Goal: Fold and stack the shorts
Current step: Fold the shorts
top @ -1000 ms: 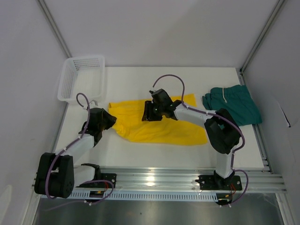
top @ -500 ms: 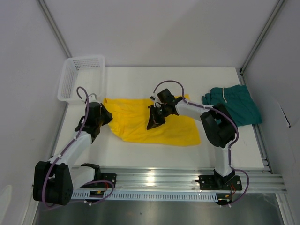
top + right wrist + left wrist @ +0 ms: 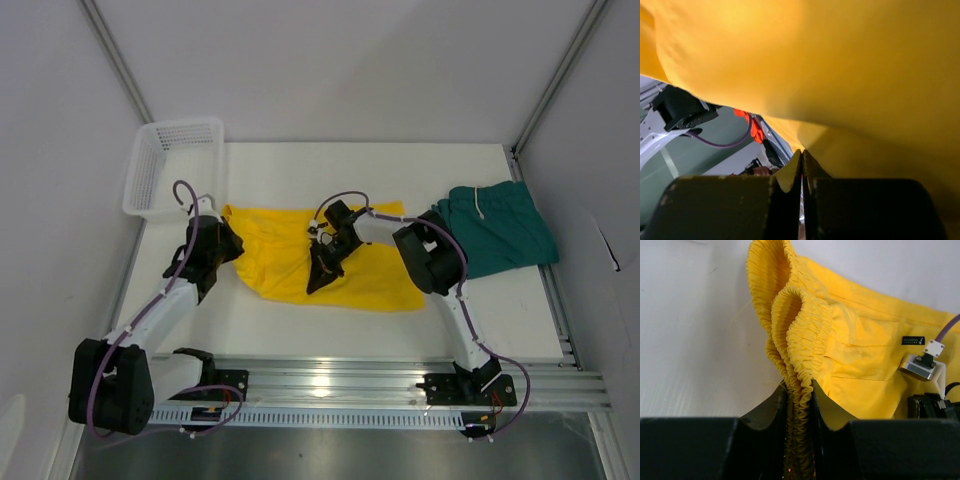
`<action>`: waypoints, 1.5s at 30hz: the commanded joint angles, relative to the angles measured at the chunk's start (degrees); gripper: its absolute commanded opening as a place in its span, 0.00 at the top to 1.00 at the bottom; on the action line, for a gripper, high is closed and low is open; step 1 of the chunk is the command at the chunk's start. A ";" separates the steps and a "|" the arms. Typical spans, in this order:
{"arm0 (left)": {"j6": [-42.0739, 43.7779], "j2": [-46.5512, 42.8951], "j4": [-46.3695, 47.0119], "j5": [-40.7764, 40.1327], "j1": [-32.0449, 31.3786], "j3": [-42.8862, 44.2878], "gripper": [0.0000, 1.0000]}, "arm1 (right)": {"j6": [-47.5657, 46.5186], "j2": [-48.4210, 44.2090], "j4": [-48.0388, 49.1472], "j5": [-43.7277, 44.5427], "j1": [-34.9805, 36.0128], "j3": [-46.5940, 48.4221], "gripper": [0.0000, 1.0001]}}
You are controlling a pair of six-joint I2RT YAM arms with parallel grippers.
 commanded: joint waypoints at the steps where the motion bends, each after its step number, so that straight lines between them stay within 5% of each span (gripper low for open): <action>1: 2.54 0.04 3.28 -2.67 -2.66 3.94 1.00 | 1.15 3.60 -3.94 -1.61 -0.10 4.09 1.00; 11: 5.79 -0.40 -4.01 -10.23 -10.66 13.78 1.00 | 18.70 7.21 14.49 -4.15 3.24 -4.87 1.00; 24: 17.38 5.22 -12.71 -22.09 -33.23 27.40 1.00 | 44.82 10.99 44.10 -2.48 10.18 -3.65 1.00; 34: 23.64 9.18 -12.72 -28.51 -43.72 26.44 1.00 | 54.32 13.19 54.84 -2.31 11.33 -1.53 1.00; 37: 23.03 7.69 -11.84 -31.06 -43.89 24.86 1.00 | 53.97 11.35 55.90 -1.60 10.63 -2.41 0.97; 45: 25.31 0.66 -5.61 -38.44 -43.89 19.50 0.99 | 50.99 4.33 53.45 -0.90 8.08 -3.73 0.64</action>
